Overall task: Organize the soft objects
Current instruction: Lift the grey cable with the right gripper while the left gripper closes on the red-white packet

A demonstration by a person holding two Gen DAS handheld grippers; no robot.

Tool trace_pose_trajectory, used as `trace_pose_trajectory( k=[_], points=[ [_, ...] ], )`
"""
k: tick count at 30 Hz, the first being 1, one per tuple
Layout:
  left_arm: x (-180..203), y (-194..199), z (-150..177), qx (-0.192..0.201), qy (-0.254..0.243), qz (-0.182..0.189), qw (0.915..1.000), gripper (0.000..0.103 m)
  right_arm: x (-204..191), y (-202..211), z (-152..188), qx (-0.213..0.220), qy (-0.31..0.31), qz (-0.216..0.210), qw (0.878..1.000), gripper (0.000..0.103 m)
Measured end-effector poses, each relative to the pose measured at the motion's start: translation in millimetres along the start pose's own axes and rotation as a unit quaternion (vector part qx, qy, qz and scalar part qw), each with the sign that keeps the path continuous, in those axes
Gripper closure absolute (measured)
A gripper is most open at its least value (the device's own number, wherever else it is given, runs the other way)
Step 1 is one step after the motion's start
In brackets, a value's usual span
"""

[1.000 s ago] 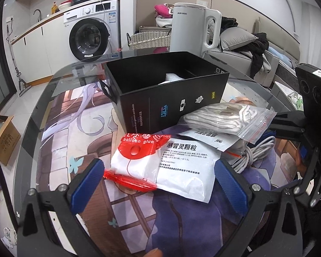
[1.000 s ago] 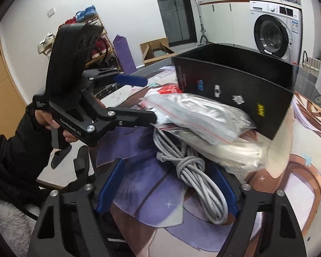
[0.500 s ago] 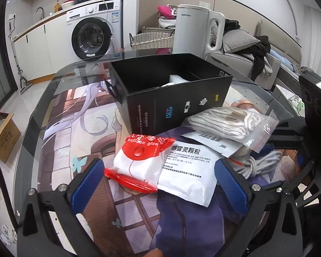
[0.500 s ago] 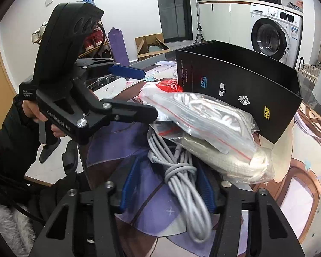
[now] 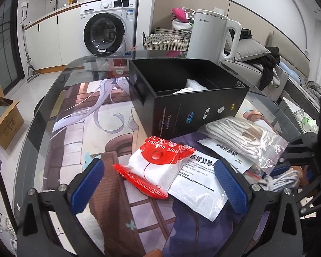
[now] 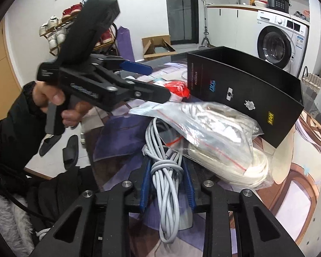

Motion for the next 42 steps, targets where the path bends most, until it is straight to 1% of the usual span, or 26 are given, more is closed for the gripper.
trace_pose_trajectory(
  k=[10,13,24,27,29,32,36,37,38,42],
  points=[
    [-5.6,-4.0,-3.7,0.0,0.019,-0.007,0.9998,0.0,-11.2,28.5,-4.8,0.025,0.03,-0.01,0.999,0.075],
    [-6.5,-3.0,-4.3,0.0,0.023,0.0,0.9997,0.0,-14.9,42.0,-6.1,0.04,0.033,-0.009,0.999,0.075],
    [-7.4,-8.9,-1.9,-0.006,0.022,-0.009,0.9997,0.002,-7.1,68.8,-18.5,0.083,0.018,0.009,0.996,0.075],
    [-5.8,-12.5,-0.2,-0.008,0.015,-0.017,0.9997,0.003,-3.2,74.2,-21.0,0.094,0.009,0.015,0.995,0.075],
    [-5.6,-15.4,0.6,-0.013,0.015,-0.023,0.9995,0.012,0.1,78.0,-23.0,0.1,0.003,0.021,0.995,0.075],
    [-6.7,-18.9,1.6,-0.022,0.019,-0.027,0.9992,0.018,4.8,82.1,-23.9,0.106,-0.006,0.028,0.994,0.075],
    [-3.5,-17.6,2.3,-0.015,0.01,-0.023,0.9996,0.03,10.9,83.6,-24.0,0.108,-0.017,0.038,0.993,0.075],
    [-2.8,-16.9,2.3,-0.014,0.008,-0.022,0.9996,0.035,12.4,83.8,-23.6,0.109,-0.021,0.04,0.993,0.075],
    [-2.1,-16.1,2.5,-0.012,0.005,-0.023,0.9997,0.039,13.6,84.2,-23.2,0.11,-0.023,0.043,0.993,0.075],
    [-2.2,-11.9,1.0,-0.003,0.002,-0.017,0.9999,0.042,18.2,84.2,-21.6,0.111,-0.033,0.049,0.992,0.075]
  ],
)
Point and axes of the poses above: each gripper's, at about its wrist camera, not at the fingertips, and y roughly against the way its jaws point, x to its right, z to its underside, the point moved 4 cm from there along -y, roughly the way its jaws point, and after that the axes turned 14 degrees about y, right-handed, at the moved point
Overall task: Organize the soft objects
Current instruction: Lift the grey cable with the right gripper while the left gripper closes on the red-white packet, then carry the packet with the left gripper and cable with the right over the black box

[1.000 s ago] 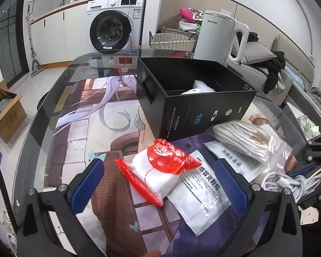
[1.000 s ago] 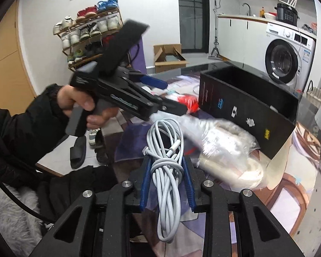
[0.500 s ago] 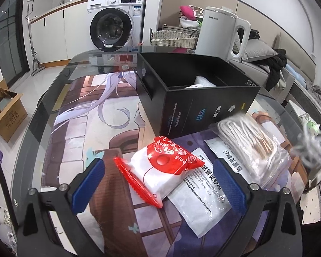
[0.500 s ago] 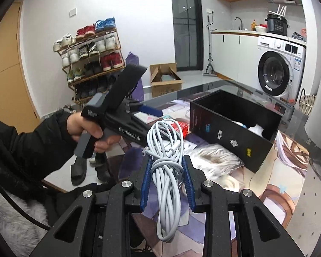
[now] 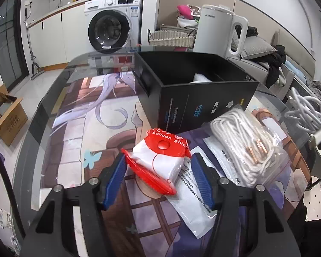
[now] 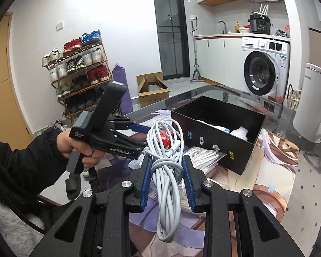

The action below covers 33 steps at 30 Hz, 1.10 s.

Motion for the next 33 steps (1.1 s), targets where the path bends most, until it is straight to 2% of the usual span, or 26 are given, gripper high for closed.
trace_pose_trajectory(
  k=[17,23,33],
  points=[
    [3.4,52.2,-25.4,0.074,0.005,0.023,0.997,0.043,14.5,9.0,0.2,0.015,-0.027,0.037,0.999,0.075],
    [12.4,67.0,-30.4,0.098,0.002,0.029,0.9947,0.043,23.2,12.7,-3.2,0.017,-0.041,0.072,0.996,0.075],
    [28.9,66.2,-39.1,0.111,-0.004,0.034,0.9932,0.043,46.5,7.4,-8.0,-0.001,-0.061,0.126,0.99,0.075]
  ],
)
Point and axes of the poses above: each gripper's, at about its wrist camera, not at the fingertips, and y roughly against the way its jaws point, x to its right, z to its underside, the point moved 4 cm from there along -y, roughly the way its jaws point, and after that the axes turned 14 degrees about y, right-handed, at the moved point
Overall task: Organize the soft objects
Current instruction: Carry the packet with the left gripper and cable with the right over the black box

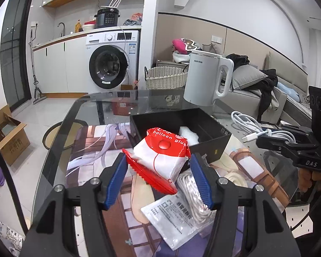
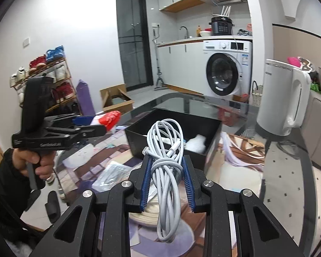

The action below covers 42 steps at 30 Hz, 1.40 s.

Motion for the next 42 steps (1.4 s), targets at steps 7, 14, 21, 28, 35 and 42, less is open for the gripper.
trace_pose_trajectory(
  k=[7,14,21,28,35,42],
  points=[
    [10.4,-11.6,-13.5,0.009,0.005,0.008,0.9999,0.043,11.2,-12.1,-13.8,-0.002,-0.003,0.01,1.0,0.075],
    [16.8,-25.6,-25.3,0.012,0.002,0.005,0.9999,0.043,19.7,-26.7,-30.2,0.0,0.001,0.012,1.0,0.075],
    [17.5,-40.4,-28.3,0.009,0.003,-0.003,0.9999,0.043,31.4,-43.2,-38.1,-0.001,-0.006,0.013,1.0,0.075],
    [17.9,-55.5,-28.7,0.005,0.001,-0.008,1.0,0.043,36.7,-64.4,-42.5,-0.012,-0.004,0.014,1.0,0.075],
    [17.2,-69.4,-31.7,-0.001,-0.003,-0.017,0.9999,0.043,38.3,-93.1,-47.9,-0.023,0.009,0.003,1.0,0.075],
    [12.4,-85.2,-29.5,-0.014,-0.002,-0.024,0.9996,0.043,44.8,-120.6,-49.8,-0.036,0.019,-0.002,0.999,0.075]
  ],
)
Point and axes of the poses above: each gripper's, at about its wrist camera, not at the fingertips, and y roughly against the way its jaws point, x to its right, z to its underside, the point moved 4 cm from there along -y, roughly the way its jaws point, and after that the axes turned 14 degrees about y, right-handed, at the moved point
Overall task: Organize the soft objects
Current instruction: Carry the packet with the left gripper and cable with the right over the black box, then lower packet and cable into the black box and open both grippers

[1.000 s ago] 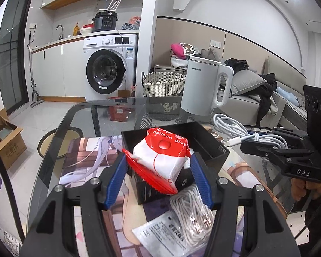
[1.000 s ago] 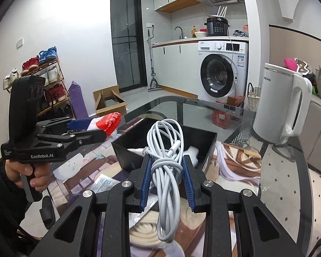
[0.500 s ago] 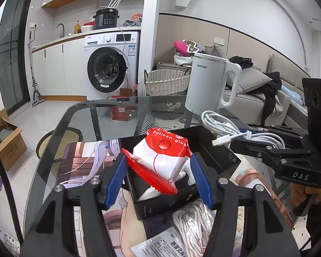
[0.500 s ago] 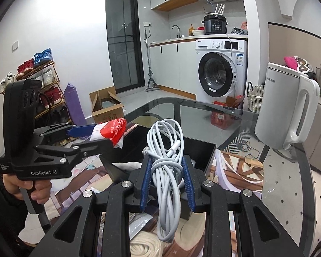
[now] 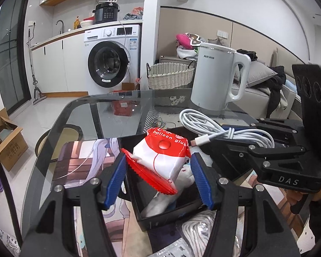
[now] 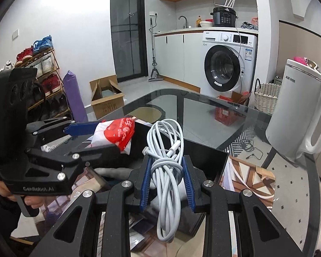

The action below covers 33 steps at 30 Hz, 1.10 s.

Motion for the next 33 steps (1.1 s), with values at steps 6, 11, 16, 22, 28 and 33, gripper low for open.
trace_pose_trajectory(
  k=[6,11,16,22,28,33],
  points=[
    [1.5,-9.3,-0.9,-0.005,-0.005,-0.006,1.0,0.043,6.0,-19.4,-0.4,-0.011,0.007,-0.003,1.0,0.075],
    [2.3,-14.8,1.2,-0.003,-0.018,-0.018,0.9997,0.042,7.2,-32.3,4.7,-0.023,0.011,-0.004,1.0,0.075],
    [4.8,-14.2,2.3,-0.001,-0.027,-0.02,0.9994,0.042,8.4,-39.6,9.3,-0.027,0.008,-0.007,1.0,0.075],
    [9.8,-18.0,6.5,-0.013,-0.036,-0.013,0.9992,0.041,13.2,-37.5,15.5,-0.025,0.001,-0.005,1.0,0.072],
    [13.8,-22.4,8.7,-0.02,-0.041,-0.011,0.9989,0.04,15.1,-27.2,19.9,-0.023,0.001,0.0,1.0,0.07],
    [16.0,-22.7,9.0,-0.025,-0.041,-0.007,0.9988,0.033,15.1,-18.4,21.6,-0.02,0.003,0.002,1.0,0.064]
  ],
)
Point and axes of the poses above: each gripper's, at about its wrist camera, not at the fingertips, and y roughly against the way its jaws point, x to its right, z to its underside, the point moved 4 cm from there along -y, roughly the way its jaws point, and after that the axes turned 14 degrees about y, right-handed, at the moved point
